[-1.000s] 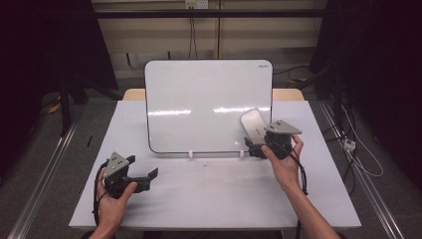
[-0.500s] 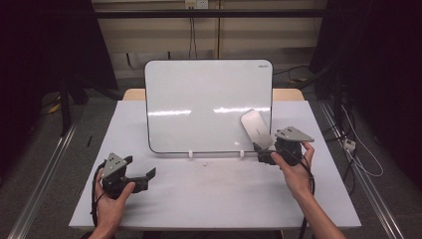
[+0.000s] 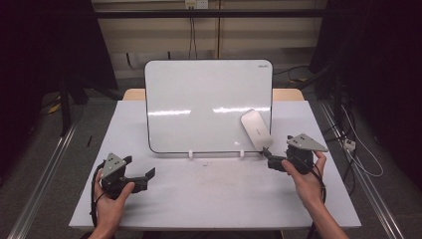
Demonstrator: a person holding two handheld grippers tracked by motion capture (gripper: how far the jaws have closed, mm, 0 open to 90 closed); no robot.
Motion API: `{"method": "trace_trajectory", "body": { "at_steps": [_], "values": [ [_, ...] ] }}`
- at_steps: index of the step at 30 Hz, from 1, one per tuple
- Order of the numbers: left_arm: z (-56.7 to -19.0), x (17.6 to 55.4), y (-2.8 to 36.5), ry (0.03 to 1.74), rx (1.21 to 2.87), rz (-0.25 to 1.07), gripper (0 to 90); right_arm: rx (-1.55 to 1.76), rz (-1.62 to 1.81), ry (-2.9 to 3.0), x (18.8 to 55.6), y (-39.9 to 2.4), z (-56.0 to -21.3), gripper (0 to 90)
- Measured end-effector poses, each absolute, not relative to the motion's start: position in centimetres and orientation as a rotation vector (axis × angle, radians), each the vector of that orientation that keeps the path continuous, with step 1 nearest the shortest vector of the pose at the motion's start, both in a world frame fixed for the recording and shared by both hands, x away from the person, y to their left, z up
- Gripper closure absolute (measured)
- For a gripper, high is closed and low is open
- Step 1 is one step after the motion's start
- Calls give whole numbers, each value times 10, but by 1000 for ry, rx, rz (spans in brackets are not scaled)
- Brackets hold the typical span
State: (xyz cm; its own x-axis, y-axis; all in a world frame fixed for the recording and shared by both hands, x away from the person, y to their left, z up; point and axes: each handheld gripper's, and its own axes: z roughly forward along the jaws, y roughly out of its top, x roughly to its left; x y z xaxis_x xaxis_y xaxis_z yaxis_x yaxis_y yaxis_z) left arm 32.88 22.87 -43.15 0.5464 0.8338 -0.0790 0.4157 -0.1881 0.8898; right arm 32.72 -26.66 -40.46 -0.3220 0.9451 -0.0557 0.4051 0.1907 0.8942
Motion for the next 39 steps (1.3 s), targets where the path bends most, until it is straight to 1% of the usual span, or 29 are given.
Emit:
{"method": "trace_trajectory", "body": {
  "at_steps": [18, 39],
  "values": [
    [-431, 328, 229, 1032, 1808, 540, 52, 1334, 1105, 1763, 298, -292, -423, 82],
    [-431, 326, 227, 1036, 1798, 546, 53, 1385, 1089, 1721, 271, -314, -443, 85]
  ]
}}
